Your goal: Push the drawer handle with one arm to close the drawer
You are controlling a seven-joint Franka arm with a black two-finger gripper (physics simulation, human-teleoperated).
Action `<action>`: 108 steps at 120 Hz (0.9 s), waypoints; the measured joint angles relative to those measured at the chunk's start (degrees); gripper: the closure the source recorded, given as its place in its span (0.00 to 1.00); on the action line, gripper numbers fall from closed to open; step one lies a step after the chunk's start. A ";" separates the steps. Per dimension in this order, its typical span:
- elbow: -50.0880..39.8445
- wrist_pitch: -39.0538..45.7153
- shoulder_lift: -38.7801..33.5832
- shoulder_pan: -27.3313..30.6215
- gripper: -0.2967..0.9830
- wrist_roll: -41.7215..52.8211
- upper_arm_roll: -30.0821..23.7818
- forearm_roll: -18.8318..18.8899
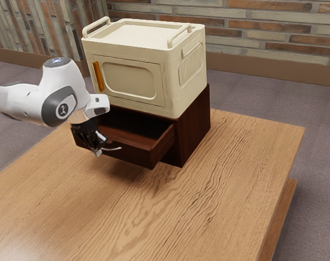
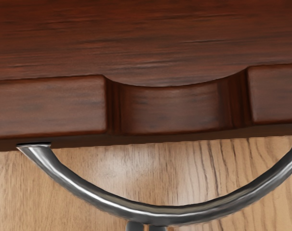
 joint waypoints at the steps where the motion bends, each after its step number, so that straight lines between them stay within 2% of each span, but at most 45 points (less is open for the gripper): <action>1: 0.09 0.00 0.09 0.01 0.85 0.00 0.00 0.00; 108: 7.60 2.80 7.13 -0.46 0.85 0.95 -0.45 -0.77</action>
